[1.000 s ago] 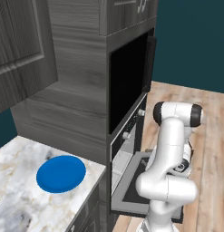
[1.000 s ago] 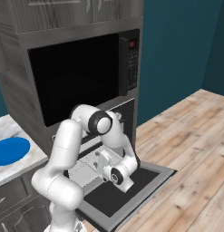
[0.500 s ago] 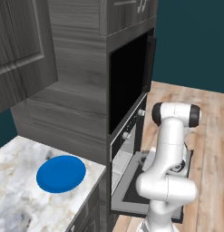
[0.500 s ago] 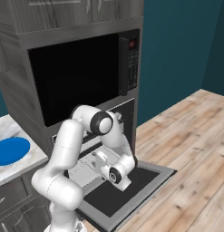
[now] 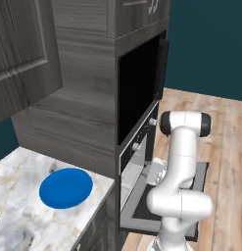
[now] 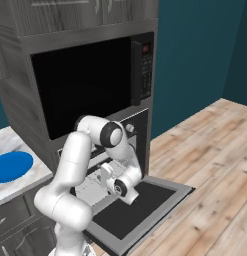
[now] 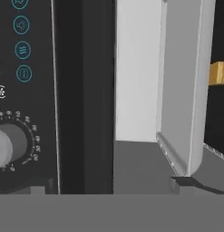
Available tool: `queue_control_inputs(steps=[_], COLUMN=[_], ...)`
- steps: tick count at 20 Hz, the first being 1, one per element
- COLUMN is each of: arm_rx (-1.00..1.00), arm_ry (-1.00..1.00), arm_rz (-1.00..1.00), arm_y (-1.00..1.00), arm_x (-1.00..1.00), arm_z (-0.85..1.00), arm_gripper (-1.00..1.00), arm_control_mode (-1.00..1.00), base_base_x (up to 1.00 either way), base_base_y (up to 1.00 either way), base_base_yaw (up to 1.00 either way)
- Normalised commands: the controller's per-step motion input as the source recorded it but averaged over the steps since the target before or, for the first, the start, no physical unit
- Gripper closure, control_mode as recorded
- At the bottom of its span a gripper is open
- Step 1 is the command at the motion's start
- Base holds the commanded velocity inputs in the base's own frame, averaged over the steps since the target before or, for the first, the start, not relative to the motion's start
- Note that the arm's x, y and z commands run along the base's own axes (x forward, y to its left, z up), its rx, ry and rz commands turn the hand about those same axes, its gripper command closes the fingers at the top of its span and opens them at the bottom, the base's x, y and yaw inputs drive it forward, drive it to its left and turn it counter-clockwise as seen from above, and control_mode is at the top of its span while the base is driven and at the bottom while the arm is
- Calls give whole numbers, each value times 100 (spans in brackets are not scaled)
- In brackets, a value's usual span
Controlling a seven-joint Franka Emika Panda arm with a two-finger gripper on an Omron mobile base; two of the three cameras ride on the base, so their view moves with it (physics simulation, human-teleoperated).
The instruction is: Take the baked cake out of the oven and place it on the plate for cooling. Then close the oven door.
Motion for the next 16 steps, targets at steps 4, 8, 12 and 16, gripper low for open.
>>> queue_control_inputs(steps=[4, 8, 12, 16], arm_rx=[-4, -3, -2, -4], arm_ry=[1, 0, 0, 0], arm_rz=[0, 0, 0, 0], arm_y=[11, 0, 0, 0], arm_x=[34, 28, 28, 22], arm_z=[-28, -33, -49, -49], arm_gripper=[-100, -100, -100, -100], arm_control_mode=[-100, -100, -100, -100], base_base_x=[0, 0, 0, 0], base_base_y=[0, 0, 0, 0], base_base_yaw=[0, 0, 0, 0])
